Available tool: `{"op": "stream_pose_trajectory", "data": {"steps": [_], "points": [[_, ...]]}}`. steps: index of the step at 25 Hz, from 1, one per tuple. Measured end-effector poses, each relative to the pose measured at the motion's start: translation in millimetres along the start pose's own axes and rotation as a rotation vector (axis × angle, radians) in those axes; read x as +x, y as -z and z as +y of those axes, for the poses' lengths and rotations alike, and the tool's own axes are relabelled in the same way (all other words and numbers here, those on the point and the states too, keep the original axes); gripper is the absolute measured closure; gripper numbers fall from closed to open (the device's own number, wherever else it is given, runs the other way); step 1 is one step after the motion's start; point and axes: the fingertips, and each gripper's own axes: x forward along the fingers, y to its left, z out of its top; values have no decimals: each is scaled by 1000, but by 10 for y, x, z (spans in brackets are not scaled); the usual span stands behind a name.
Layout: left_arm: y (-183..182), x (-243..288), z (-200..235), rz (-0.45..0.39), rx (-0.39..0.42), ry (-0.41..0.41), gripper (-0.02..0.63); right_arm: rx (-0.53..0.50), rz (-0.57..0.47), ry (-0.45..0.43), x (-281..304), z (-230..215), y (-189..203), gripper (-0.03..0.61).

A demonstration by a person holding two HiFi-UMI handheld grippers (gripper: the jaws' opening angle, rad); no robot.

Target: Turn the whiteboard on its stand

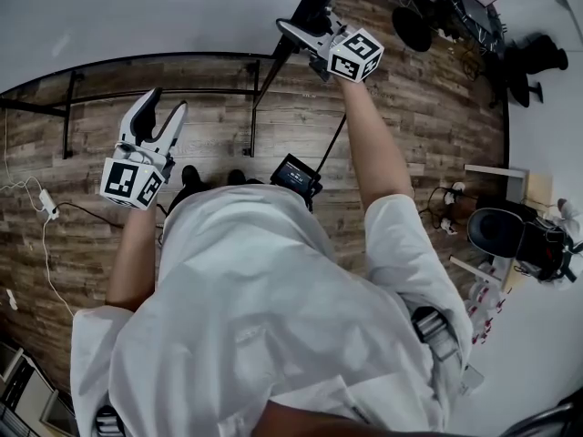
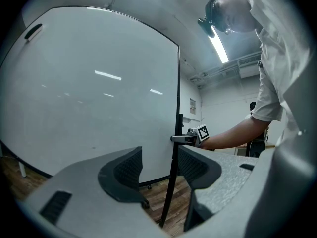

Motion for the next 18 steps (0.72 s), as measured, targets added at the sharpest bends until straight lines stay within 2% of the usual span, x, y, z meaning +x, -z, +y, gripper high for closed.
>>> {"op": "stream_pose_trajectory", "data": {"steps": [10,18], "points": [[19,108,-241,10,4,9,385,2,3,9,-297,-90,0,396],[64,97,-205,13,11,9,385,1,12,16,-361,-129,45,396]]}}
